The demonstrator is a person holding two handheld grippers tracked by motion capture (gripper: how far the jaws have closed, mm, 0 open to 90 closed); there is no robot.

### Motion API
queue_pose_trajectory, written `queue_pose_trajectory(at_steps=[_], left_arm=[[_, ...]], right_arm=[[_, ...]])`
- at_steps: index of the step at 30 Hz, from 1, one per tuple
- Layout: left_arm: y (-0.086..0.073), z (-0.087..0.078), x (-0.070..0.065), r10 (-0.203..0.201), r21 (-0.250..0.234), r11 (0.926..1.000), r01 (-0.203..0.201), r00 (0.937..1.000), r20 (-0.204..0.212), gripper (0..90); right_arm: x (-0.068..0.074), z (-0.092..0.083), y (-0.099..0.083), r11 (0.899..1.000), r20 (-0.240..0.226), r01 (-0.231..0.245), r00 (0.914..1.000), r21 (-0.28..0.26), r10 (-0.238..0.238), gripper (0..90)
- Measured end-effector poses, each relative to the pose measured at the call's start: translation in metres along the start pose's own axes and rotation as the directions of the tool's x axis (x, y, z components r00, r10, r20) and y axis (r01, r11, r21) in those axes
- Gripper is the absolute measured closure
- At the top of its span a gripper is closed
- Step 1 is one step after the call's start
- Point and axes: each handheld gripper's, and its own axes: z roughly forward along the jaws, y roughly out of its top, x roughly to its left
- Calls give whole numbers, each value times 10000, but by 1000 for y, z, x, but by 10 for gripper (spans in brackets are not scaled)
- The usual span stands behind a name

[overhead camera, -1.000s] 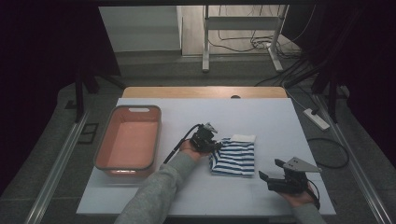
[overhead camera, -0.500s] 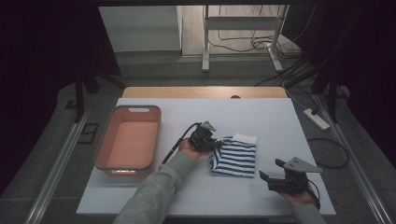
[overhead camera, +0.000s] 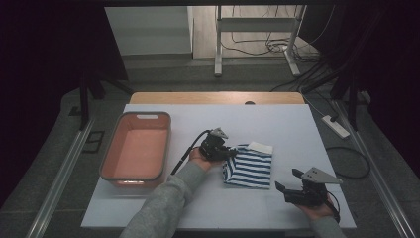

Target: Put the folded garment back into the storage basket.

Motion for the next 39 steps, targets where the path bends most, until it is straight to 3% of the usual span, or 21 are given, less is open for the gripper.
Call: queue_pose_trajectory(at_steps=[13,39], left_arm=[[6,-12,-11,53,-541,9985,-34,9994,354,809],[13,-37,-18,300,-1353,9905,-253,9990,327,810]], right_arm=[[0,-1,0,10000,53,28,10000,-60,-28,183],[1,0,0,10000,22,57,10000,-11,-57,184]])
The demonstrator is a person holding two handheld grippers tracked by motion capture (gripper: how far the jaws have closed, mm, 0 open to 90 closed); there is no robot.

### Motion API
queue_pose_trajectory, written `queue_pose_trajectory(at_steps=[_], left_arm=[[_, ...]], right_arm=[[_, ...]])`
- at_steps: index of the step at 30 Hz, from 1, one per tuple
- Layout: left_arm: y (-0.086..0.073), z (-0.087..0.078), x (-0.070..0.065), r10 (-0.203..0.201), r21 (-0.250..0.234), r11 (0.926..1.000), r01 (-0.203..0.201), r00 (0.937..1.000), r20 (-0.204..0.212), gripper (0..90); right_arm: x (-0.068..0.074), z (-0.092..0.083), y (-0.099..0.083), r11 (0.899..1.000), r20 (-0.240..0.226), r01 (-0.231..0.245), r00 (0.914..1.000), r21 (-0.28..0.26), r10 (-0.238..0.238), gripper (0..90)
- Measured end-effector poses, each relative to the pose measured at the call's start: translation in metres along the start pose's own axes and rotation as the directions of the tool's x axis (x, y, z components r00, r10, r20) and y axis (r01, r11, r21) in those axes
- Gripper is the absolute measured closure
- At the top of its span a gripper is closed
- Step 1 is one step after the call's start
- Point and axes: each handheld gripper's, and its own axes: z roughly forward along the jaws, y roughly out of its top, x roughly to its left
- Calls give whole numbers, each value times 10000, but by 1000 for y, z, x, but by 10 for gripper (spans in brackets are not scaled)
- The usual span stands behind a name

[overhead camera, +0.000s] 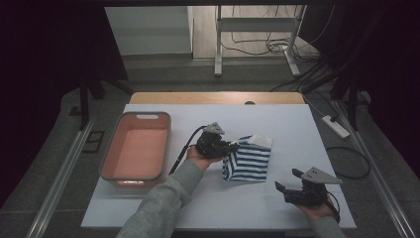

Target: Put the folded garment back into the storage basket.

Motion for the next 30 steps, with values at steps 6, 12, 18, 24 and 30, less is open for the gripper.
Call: queue_pose_trajectory(at_steps=[6,12,18,24,30], left_arm=[[2,-4,-1,5,-169,9999,-4,10000,70,810],[5,-10,-4,80,-341,9994,-80,10000,17,810],[8,-14,-5,127,-451,9989,-127,9999,-3,809],[8,-18,-6,154,-512,9986,-157,9999,-62,809],[8,-22,-5,138,-578,9982,-143,9999,-104,809]], right_arm=[[0,0,0,10000,2,-6,10000,-4,6,184],[0,0,0,10000,22,-5,10000,-16,5,183],[0,0,0,10000,36,-12,10000,-10,12,183],[0,0,0,10000,46,-8,10000,-14,8,184],[0,0,0,10000,59,-9,10000,-24,9,184]])
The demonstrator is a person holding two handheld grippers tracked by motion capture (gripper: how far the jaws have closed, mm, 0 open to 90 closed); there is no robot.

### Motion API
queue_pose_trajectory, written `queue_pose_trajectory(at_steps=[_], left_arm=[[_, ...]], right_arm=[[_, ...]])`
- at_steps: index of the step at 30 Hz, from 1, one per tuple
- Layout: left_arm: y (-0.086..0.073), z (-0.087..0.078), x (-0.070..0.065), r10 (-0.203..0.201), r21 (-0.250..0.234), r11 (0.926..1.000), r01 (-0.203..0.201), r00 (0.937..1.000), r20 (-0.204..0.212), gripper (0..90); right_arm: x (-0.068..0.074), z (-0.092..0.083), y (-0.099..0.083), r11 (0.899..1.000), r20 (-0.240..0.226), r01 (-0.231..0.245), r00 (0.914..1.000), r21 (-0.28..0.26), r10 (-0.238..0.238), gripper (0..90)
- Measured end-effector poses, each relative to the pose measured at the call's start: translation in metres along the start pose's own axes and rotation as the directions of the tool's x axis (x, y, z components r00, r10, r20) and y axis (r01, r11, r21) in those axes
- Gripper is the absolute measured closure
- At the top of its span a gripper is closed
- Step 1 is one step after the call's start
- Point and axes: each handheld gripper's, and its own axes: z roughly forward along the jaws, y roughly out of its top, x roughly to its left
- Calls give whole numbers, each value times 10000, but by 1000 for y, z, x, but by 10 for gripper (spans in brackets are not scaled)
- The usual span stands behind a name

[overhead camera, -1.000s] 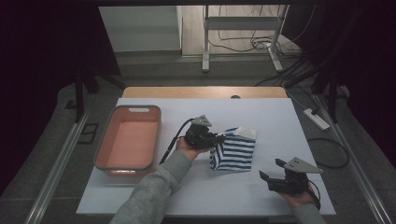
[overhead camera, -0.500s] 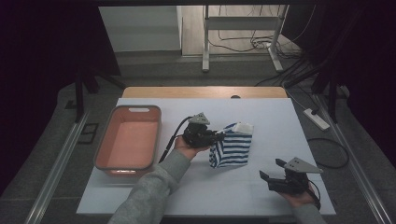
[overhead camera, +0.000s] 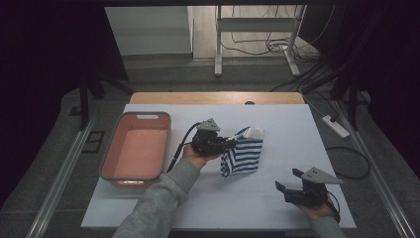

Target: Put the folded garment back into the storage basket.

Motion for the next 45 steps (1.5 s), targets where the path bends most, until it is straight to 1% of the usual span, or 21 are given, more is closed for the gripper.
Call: queue_pose_trajectory(at_steps=[15,29,45], left_arm=[[2,-9,-2,109,-106,9999,-109,9999,-20,809],[2,-22,-3,169,-252,9995,-171,9998,-111,809],[2,-30,-5,231,-386,9990,-236,9997,-119,809]], right_arm=[[0,0,0,10000,22,-12,10000,14,12,183],[0,0,0,10000,47,-7,10000,41,7,183],[0,1,-1,10000,69,15,10000,75,-16,183]])
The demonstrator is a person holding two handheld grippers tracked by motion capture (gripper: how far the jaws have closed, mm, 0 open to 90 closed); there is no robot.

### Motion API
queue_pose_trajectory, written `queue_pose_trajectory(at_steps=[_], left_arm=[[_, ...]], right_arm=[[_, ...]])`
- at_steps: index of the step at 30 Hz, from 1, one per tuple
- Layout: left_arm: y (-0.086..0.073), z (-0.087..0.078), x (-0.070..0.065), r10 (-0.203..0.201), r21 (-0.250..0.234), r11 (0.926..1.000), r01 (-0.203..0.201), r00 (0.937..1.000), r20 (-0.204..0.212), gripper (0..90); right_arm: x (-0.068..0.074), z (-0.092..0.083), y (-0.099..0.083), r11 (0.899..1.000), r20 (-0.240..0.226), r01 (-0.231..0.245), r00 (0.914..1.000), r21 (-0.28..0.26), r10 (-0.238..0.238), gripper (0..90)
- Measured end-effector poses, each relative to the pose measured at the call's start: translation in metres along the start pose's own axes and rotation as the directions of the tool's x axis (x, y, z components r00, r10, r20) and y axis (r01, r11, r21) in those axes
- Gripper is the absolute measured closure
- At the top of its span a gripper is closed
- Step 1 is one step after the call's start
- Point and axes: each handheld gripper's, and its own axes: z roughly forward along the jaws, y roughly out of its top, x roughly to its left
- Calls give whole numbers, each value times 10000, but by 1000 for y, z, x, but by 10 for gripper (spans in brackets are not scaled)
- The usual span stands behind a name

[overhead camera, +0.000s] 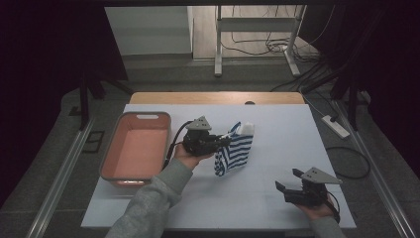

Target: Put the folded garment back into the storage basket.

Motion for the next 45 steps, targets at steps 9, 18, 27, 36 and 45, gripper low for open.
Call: queue_pose_trajectory(at_steps=[9,18,27,36,45], left_arm=[[0,-5,1,-65,-132,9999,65,10000,19,808],[-1,-15,2,-89,-169,9998,87,9999,-116,808],[-3,-24,3,-106,-297,9995,99,9997,-221,808],[-6,-36,4,-118,-562,9984,101,9995,-294,808],[-10,-44,4,-133,-686,9976,113,9995,-279,808]], right_arm=[[0,0,0,10000,11,-12,10000,48,12,183],[-1,0,0,10000,68,-21,10000,12,20,184],[-1,1,-1,10000,97,-26,10000,39,25,184],[-1,2,-1,10000,120,18,9999,94,-19,185],[-1,2,-1,9999,133,23,9999,117,-24,184]])
